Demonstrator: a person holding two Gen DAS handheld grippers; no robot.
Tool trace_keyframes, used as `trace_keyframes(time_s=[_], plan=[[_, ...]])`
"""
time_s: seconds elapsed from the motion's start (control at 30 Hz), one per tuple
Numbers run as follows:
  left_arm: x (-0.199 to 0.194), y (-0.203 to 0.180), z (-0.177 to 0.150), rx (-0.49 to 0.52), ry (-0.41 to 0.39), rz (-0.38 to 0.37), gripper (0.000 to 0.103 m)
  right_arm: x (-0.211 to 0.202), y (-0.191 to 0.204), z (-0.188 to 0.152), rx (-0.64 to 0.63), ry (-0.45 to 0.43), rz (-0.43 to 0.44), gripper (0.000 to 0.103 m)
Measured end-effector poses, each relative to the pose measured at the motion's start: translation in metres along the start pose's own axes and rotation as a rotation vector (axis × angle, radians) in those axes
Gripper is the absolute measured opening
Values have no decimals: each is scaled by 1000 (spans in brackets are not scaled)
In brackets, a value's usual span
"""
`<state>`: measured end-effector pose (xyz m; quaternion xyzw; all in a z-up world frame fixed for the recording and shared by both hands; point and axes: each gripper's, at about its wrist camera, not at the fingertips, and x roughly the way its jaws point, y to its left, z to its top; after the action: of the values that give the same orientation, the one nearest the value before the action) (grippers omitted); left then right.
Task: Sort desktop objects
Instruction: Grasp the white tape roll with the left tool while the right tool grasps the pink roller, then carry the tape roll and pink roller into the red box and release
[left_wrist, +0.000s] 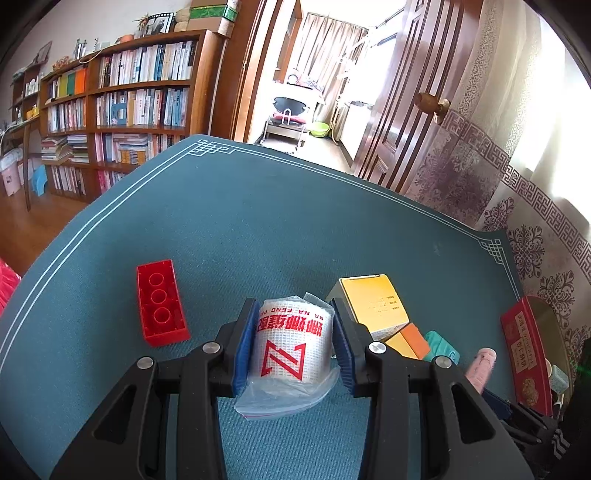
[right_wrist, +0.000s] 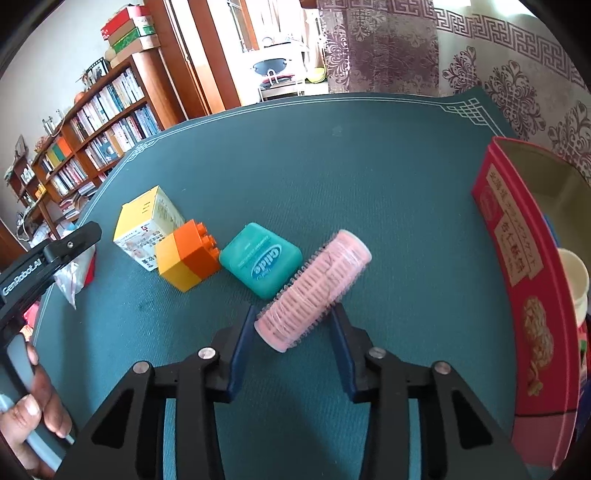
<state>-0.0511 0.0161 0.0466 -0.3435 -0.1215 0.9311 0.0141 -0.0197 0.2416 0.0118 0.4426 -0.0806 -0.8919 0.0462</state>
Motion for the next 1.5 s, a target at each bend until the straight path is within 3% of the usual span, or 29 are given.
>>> trace_keyframes(time_s=[0.3, 0.67, 1.2, 1.5], plan=[[-5, -4, 0, 7, -10, -23, 42, -35, -13, -13, 43, -66, 15, 43], [-19, -26, -6, 56, -47, -76, 42, -76, -10, -19, -4, -170, -58, 43], [-30, -60, -23, 149, -39, -147, 42, -132, -89, -35, 129, -255, -209, 43], [-34, -67, -31, 176, -35, -154, 42, -129, -120, -33, 172, -228, -236, 44]])
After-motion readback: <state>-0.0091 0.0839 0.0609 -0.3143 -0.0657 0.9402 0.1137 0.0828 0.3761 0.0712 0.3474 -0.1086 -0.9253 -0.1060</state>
